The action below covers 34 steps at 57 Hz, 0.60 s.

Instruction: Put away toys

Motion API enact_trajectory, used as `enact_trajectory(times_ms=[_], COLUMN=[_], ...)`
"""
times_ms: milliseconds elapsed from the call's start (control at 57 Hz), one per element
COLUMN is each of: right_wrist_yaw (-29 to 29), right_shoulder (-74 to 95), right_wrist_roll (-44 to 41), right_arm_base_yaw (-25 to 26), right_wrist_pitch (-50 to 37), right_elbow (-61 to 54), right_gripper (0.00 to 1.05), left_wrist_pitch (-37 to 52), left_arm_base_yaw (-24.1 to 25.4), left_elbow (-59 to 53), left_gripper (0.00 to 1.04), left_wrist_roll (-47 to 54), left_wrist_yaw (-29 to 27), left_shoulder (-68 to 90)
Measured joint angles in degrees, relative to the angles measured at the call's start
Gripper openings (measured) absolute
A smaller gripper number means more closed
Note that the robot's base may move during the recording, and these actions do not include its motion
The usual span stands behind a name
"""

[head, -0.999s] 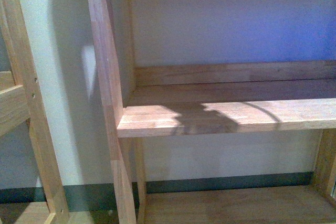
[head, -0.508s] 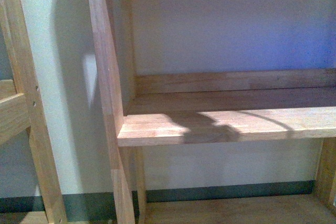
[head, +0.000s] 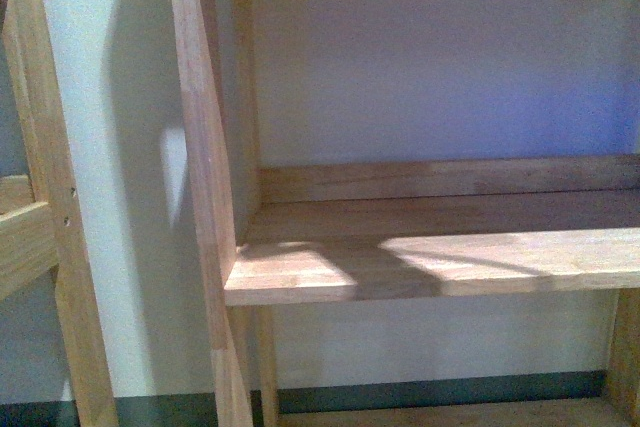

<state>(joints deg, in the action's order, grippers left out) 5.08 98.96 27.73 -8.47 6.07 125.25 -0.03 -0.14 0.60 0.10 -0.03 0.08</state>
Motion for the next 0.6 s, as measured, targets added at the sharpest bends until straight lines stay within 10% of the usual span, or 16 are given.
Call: enact_trajectory(times_ms=[596], right_wrist_yaw=[0.44], right_shoulder=[-48.52], right_wrist_roll=[-23.56], right_arm_base_yaw=[1.11], right_wrist_pitch=[-14.67], right_elbow=[-60.30], right_gripper=[1.04], left_wrist_pitch=[0.00], left_arm_base_yaw=[0.00], left_elbow=[0.00], left_gripper=[0.99], left_wrist_roll=[0.00], left_wrist_yaw=[0.00], left_shoulder=[0.00])
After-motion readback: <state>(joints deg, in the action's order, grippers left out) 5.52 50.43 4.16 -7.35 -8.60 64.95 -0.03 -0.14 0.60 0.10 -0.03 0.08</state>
